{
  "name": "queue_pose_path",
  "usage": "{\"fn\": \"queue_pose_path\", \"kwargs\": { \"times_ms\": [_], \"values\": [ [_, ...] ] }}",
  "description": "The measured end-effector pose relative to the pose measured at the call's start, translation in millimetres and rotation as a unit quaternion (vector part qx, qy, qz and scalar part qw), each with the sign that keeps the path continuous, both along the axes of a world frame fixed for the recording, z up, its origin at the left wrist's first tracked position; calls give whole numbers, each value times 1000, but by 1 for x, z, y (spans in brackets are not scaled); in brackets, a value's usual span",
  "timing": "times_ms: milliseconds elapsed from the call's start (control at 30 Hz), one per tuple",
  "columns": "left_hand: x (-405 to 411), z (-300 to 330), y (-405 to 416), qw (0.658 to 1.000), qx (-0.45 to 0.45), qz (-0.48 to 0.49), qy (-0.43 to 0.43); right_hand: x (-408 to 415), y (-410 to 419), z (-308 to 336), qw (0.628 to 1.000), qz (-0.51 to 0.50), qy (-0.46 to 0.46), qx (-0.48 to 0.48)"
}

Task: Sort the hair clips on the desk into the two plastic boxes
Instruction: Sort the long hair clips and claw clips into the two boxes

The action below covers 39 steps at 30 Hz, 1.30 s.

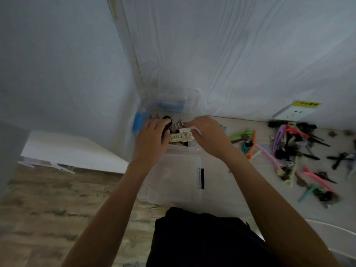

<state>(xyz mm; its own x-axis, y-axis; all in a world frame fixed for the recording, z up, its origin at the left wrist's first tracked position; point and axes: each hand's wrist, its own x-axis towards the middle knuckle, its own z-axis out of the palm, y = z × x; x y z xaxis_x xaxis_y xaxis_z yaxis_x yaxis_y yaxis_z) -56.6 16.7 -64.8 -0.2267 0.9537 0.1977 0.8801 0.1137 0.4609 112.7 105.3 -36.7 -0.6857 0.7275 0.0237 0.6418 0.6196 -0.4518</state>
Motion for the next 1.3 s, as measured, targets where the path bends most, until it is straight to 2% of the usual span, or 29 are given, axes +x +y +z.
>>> {"fn": "queue_pose_path", "kwargs": {
  "times_ms": [67,200,333,467,600,667,733,833,933,1067,1300],
  "values": [
    [16,2,3,998,1,-21,-52,13,-4,-2,1000,-27,8,7],
    [67,13,9,975,2,-48,-219,62,-20,7,991,-113,66,28],
    [136,21,19,953,-10,-145,-266,145,-48,5,972,-213,91,37],
    [219,14,36,943,-42,-242,-224,248,-75,-16,934,-340,111,24],
    [310,-7,55,927,-93,-317,-180,355,-91,-27,889,-450,83,-17],
    [355,-20,65,922,-133,-333,-145,408,-91,-30,876,-478,66,-20],
    [394,-28,70,920,-150,-343,-113,454,-85,-38,877,-479,33,-21],
    [457,-45,70,918,-131,-371,-55,522,-59,-54,867,-495,-2,-55],
    [476,-53,64,927,-100,-361,-17,536,-31,-64,866,-496,-18,-67],
    [500,-67,60,938,-129,-321,28,548,-4,-84,865,-477,-54,-148],
    [490,-69,72,951,-126,-271,82,526,-9,-102,929,-359,4,-87]
  ]
}}
